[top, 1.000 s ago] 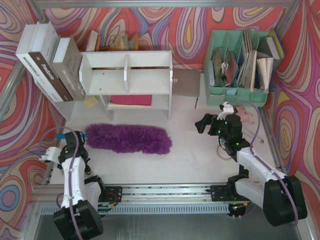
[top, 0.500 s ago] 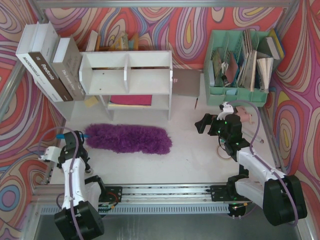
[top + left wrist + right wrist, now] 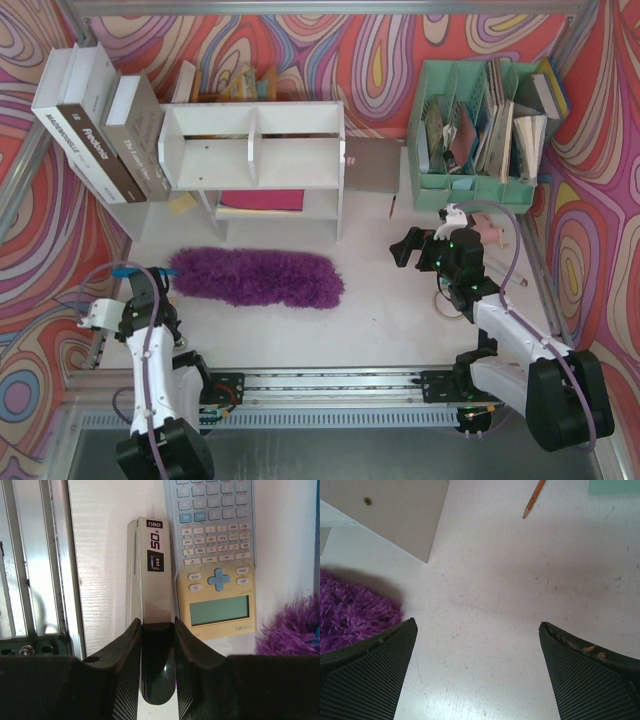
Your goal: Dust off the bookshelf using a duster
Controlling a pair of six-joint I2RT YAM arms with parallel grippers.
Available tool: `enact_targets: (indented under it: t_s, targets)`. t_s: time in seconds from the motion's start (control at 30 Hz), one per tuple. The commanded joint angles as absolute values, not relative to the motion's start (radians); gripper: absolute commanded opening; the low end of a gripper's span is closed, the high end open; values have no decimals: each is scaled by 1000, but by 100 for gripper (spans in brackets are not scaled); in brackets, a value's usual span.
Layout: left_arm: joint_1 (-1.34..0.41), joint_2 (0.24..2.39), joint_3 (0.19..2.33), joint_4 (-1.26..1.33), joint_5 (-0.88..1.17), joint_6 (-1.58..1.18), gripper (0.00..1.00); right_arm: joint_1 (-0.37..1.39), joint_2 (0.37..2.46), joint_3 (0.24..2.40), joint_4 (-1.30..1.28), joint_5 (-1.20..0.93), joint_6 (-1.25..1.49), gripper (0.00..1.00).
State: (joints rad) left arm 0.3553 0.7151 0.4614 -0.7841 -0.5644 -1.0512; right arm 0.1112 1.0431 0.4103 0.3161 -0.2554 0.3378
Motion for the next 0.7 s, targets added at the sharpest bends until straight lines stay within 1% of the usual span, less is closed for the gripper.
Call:
enact_targets:
  t_s: [0.0, 0.2, 0.5, 0.6, 0.67]
  targets:
    - [360, 681, 430, -828, -554, -1062, 24, 116, 1048, 426, 314, -252, 337, 99]
    - [360, 706, 437, -832, -551, -1062, 34, 115, 1042, 431, 304, -250, 336, 99]
    - [360, 700, 436, -831, -550, -1060, 34, 116, 1042, 431, 302, -251, 336, 99]
    - [360, 698, 437, -836, -548, -1061, 36, 116, 1043, 431, 303, -250, 338, 99]
    - [360, 698, 441, -843, -543, -1064, 41, 117, 1043, 432, 302, -250, 336, 99]
